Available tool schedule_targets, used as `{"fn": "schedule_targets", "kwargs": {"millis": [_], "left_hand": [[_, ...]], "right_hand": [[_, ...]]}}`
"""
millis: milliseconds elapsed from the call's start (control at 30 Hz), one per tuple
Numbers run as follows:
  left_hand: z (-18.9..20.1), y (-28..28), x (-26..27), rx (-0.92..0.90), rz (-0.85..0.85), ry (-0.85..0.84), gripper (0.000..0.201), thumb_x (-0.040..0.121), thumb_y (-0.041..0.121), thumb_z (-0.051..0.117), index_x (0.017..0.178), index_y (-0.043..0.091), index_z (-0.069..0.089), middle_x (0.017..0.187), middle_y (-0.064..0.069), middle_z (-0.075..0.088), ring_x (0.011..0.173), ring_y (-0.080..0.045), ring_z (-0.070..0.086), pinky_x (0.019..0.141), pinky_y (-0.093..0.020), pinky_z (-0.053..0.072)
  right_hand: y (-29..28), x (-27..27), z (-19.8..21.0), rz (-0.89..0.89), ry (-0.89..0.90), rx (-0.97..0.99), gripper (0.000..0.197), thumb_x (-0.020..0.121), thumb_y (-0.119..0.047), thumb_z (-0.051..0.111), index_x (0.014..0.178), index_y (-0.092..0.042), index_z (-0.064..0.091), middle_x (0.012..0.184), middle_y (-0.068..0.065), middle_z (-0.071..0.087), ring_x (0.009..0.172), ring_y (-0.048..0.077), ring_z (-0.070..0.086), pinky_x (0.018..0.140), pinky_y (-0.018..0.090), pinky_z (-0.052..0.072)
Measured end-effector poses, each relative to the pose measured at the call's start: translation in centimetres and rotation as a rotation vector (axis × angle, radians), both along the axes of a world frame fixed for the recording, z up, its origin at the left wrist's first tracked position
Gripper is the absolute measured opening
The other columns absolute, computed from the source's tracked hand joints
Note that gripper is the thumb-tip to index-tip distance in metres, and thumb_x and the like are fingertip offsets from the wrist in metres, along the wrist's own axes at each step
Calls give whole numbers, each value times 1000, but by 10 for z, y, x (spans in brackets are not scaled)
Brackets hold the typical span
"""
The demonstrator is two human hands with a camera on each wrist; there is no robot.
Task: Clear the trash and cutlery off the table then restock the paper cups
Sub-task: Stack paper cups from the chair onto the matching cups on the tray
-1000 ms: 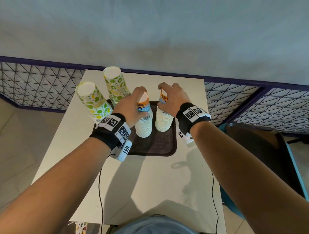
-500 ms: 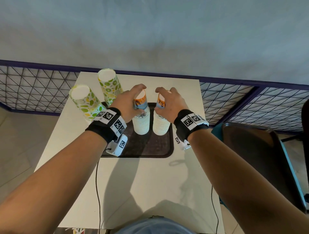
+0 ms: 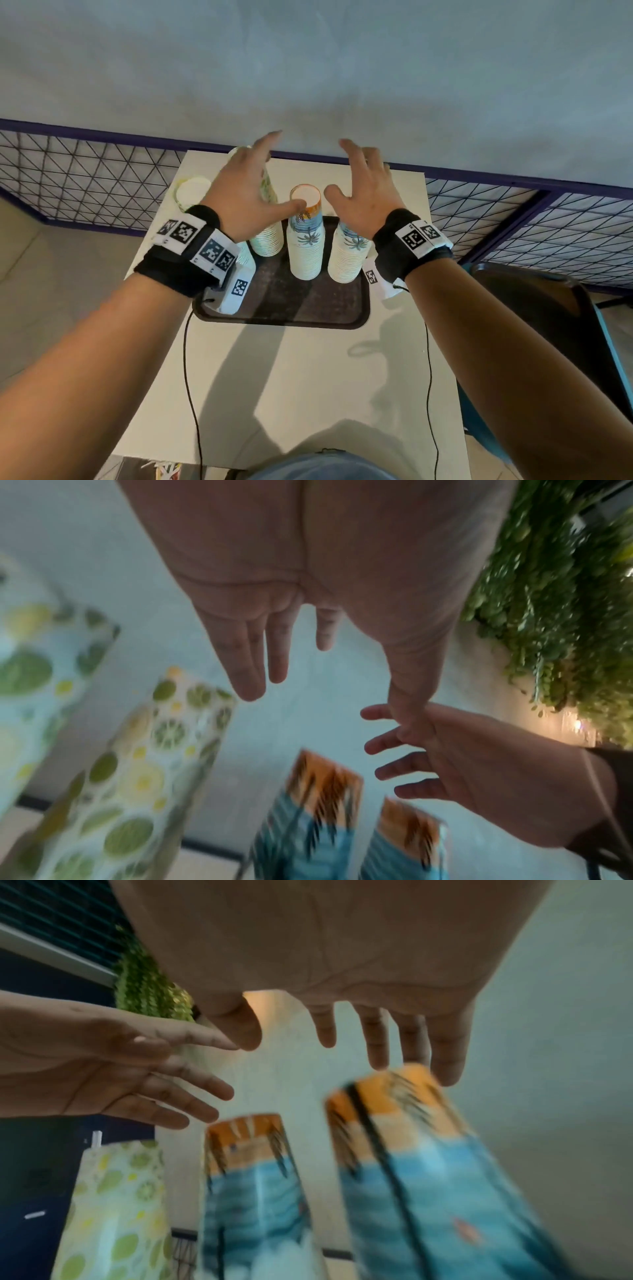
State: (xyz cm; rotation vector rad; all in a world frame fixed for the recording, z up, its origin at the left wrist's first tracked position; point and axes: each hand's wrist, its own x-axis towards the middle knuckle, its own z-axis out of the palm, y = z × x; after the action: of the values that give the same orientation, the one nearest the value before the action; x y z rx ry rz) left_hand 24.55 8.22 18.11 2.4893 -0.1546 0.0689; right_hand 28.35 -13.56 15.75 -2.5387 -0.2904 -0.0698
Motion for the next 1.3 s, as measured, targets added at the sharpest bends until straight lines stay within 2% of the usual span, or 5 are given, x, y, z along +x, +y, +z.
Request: {"fn": "schedule_targets", "kwargs": {"millis": [200,400,700,933,1300], "left_hand": [[29,55,0,129,159,-131,80,77,50,86,147,32,52,144,-14,48,133,-32,54,113,-40,42],[1,87,3,359,209,178,112,51,75,72,151,39,38,149,-17,46,142,-37,37,106,-49,45],[-44,101,1,267,196,274,96,77,39,86,149,51,24,137,-14,43,113,-39,64,92,-45,56],[-52,108,2,268,202,235,88,84,34,82,148,54,25,120,-7,42,92,-32,56,74,-36,45],[-54,117,12,220,192,230,87,80,25,83,142,56,30,130,-11,47,113,-35,63,93,-48,57]], "right_hand": [[66,20,41,152,-62,-121,80,86,-39,60,156,-24,24,154,15,29,129,42,41,101,50,46],[126,49,50,291,73,-352,87,87,-40,66,158,-30,17,160,16,17,140,46,33,107,49,43],[167,80,25,325,163,-540,67,82,-41,67,144,-26,44,142,11,41,110,39,62,88,43,53],[176,80,8,388,136,-518,65,80,-27,75,139,-19,48,111,7,59,86,30,60,68,33,46],[161,70,7,431,156,-496,63,84,-31,75,140,-22,48,113,2,57,89,25,58,68,32,47]]}}
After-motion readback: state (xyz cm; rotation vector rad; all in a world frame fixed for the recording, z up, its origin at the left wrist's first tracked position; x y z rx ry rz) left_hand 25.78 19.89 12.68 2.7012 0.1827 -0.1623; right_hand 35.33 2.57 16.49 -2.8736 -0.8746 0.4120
